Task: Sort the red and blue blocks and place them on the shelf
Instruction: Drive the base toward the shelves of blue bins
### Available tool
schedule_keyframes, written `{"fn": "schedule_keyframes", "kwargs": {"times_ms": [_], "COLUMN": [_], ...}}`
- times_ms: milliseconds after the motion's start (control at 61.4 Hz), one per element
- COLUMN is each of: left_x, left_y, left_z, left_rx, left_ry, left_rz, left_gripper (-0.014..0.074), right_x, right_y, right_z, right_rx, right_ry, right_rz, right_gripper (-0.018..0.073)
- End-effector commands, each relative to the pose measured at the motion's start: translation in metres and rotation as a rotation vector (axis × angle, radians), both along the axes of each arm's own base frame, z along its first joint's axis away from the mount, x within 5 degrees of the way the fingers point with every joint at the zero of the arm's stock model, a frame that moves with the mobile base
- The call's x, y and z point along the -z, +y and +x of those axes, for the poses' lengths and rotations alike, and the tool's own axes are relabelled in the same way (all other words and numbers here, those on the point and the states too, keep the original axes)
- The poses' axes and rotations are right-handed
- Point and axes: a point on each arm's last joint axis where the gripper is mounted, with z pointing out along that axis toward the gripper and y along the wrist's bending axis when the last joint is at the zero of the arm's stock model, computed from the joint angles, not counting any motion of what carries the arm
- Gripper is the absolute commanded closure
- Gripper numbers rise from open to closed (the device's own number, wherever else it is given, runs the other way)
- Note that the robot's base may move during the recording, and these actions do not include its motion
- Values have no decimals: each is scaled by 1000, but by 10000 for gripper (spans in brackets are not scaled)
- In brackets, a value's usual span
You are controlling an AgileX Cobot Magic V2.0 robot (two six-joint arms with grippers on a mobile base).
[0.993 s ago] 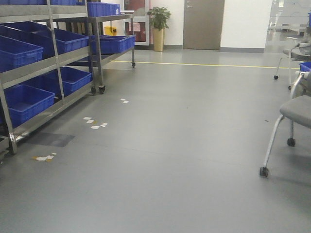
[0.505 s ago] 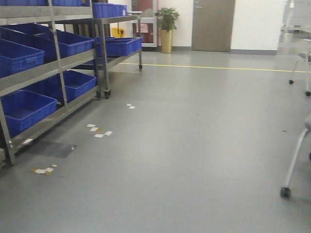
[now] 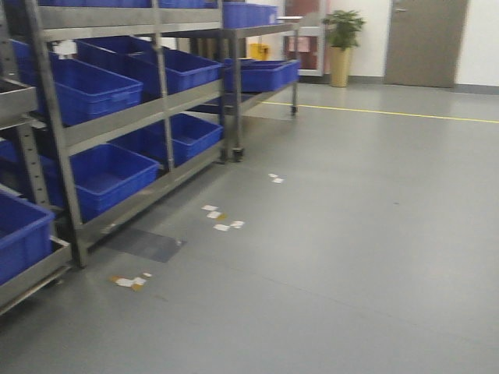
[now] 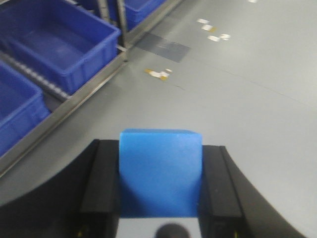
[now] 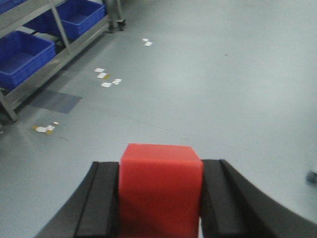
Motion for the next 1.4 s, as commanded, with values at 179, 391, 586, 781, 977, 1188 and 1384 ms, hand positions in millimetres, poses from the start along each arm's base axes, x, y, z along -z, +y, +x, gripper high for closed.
{"fn": "schedule_keyframes", "kwargs": {"times_ms": [179,391,586,781,977,1188,1384], "left_x": [-14,-14,-14,-14,-14,-14,-14], "left_y": [-2,-2,-2,-2,-2,-2,-2], "left_z": [4,4,4,4,4,4,4], "left_rx": [25,25,25,25,25,25,25], "left_ry": [-92,-92,-92,-92,-92,-92,-92], "left_rz": [2,2,2,2,2,2,2], "left_gripper": [473,473,473,473,473,473,473], "right_x": [-17,-17,-17,-17,-17,-17,-17], "right_y": [1,1,1,1,1,1,1], "right_z": [3,3,3,3,3,3,3], "right_rx": [-19,-19,-19,-19,-19,-19,-19], "right_ry": [-116,-116,-116,-116,-116,-116,-116], "right_rz": [-15,-15,-15,-15,-15,-15,-15], "right_gripper": [512,512,512,512,512,512,512]}}
